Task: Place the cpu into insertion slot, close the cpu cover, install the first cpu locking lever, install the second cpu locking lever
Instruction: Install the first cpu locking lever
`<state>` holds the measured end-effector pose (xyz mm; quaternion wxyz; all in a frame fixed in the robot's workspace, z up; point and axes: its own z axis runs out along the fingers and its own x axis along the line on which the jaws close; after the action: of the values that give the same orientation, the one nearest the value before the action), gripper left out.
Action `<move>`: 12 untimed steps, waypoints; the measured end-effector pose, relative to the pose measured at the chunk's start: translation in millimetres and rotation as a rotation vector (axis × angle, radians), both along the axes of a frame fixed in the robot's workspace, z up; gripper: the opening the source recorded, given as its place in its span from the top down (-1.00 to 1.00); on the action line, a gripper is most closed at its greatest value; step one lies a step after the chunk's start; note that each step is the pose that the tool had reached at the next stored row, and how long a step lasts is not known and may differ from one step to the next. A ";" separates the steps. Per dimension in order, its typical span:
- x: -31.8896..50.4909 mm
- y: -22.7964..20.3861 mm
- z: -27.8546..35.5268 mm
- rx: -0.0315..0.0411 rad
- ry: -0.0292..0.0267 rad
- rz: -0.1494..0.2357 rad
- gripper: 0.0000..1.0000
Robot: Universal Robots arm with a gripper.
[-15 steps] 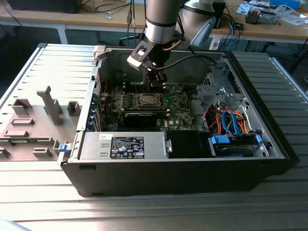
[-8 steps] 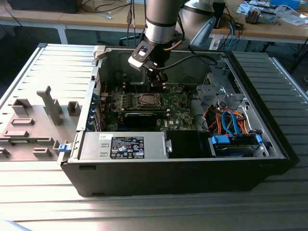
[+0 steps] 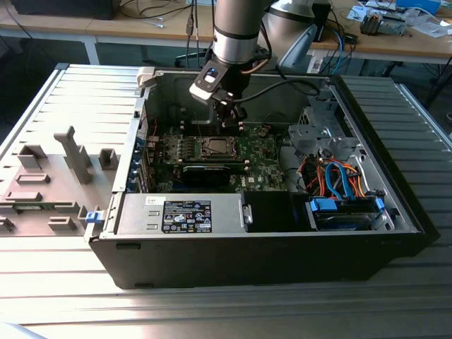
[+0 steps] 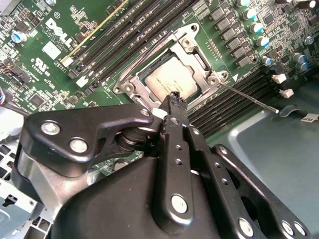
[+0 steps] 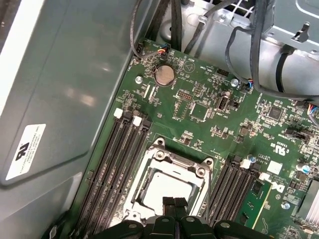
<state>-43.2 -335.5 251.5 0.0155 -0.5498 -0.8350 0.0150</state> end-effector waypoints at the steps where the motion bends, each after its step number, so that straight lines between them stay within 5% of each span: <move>1: 0.0 0.0 0.0 0.0000 0.0000 0.007 0.79; 12: 0.0 0.0 0.0 0.0000 0.0000 0.061 0.79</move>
<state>-43.2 -335.5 251.5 0.0150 -0.5240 -0.8515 0.0155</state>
